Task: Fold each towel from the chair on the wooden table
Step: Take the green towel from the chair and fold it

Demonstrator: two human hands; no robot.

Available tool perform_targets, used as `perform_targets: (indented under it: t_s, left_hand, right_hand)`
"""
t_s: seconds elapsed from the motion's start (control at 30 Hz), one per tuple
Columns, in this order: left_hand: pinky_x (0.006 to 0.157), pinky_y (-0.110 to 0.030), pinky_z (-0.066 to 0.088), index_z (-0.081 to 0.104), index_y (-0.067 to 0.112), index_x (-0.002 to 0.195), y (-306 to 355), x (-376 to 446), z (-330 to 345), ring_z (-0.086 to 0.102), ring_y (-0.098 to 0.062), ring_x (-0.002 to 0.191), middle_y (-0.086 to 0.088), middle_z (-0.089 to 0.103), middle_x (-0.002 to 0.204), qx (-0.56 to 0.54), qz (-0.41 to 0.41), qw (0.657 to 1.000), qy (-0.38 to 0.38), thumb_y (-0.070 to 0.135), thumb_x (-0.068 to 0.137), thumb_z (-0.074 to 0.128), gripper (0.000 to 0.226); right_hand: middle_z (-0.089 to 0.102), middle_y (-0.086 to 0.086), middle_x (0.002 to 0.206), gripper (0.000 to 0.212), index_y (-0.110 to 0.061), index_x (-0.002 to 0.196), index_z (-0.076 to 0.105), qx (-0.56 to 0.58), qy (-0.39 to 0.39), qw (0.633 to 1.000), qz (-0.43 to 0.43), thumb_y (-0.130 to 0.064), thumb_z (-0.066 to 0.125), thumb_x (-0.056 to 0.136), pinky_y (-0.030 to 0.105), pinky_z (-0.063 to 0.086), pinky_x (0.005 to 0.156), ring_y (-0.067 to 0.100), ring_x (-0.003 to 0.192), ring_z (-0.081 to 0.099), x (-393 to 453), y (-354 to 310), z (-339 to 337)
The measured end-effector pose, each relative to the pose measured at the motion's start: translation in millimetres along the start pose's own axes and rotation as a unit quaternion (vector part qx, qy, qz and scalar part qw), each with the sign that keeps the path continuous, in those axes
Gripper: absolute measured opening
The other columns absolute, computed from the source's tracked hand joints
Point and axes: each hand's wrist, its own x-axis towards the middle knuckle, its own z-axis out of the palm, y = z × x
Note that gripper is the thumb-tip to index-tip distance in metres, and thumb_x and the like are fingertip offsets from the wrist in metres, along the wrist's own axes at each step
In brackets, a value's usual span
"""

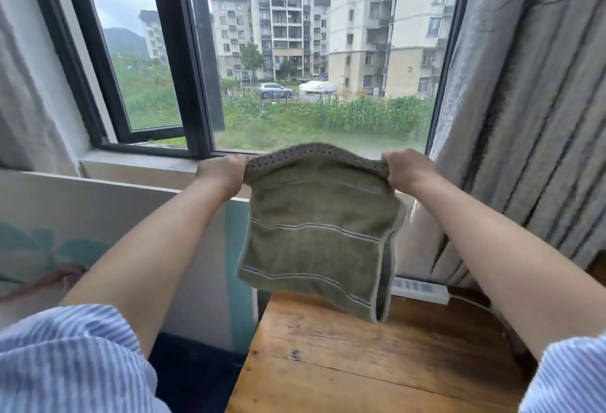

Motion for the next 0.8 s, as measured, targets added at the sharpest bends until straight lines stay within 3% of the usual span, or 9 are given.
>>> perform_targets:
  t_s: [0.2,0.3,0.4,0.47,0.6,0.8]
  left_hand:
    - [0.087,-0.035,0.045,0.05,0.012,0.112,-8,-5,20,0.058,-0.029,0.111,-0.011,0.057,0.124,0.08,0.067,0.992,-0.075,0.005,0.093,0.029,0.029]
    - [0.088,-0.035,0.044,0.05,0.012,0.115,-2,-1,33,0.055,-0.029,0.115,-0.01,0.055,0.127,0.091,0.069,0.988,-0.105,0.005,0.093,0.028,0.031]
    - [0.088,-0.037,0.044,0.05,0.006,0.113,11,1,52,0.053,-0.034,0.115,-0.016,0.054,0.126,0.075,0.033,0.989,-0.127,0.0,0.091,0.029,0.03]
    - [0.089,-0.04,0.045,0.052,0.003,0.113,23,4,63,0.052,-0.037,0.115,-0.02,0.055,0.124,0.043,-0.009,0.989,-0.141,-0.002,0.09,0.033,0.031]
    - [0.09,-0.041,0.045,0.057,-0.004,0.112,46,16,93,0.052,-0.041,0.114,-0.025,0.057,0.12,-0.046,-0.077,0.983,-0.159,-0.006,0.087,0.038,0.031]
    - [0.081,-0.041,0.044,0.057,-0.006,0.101,73,45,132,0.055,-0.043,0.102,-0.029,0.059,0.11,-0.159,-0.097,0.978,-0.094,-0.007,0.087,0.034,0.027]
  right_hand:
    - [0.061,0.017,0.111,0.033,-0.007,0.106,0.057,-0.034,-0.048,0.998,0.008,0.004,0.04,0.08,0.031,0.039,0.069,0.032,0.101,0.058,-4,27,28]
    - [0.06,0.015,0.113,0.03,-0.009,0.103,0.057,-0.042,-0.096,0.994,0.014,0.002,0.041,0.081,0.029,0.037,0.068,0.031,0.103,0.057,-7,31,40]
    - [0.059,0.018,0.108,0.018,-0.01,0.085,0.051,-0.039,-0.122,0.992,0.007,0.004,0.041,0.079,0.029,0.035,0.065,0.032,0.097,0.057,-9,37,53]
    - [0.059,0.021,0.103,0.017,-0.009,0.08,0.047,-0.026,-0.111,0.993,0.009,0.007,0.041,0.077,0.03,0.034,0.063,0.034,0.092,0.057,-8,41,64]
    - [0.06,0.024,0.104,0.026,0.001,0.096,0.058,0.005,-0.091,0.994,0.064,0.008,0.041,0.078,0.032,0.04,0.068,0.036,0.096,0.057,4,53,94]
    - [0.06,0.029,0.109,0.035,0.006,0.103,0.061,0.134,0.031,0.975,0.175,0.012,0.039,0.078,0.034,0.042,0.081,0.038,0.102,0.054,31,70,134]
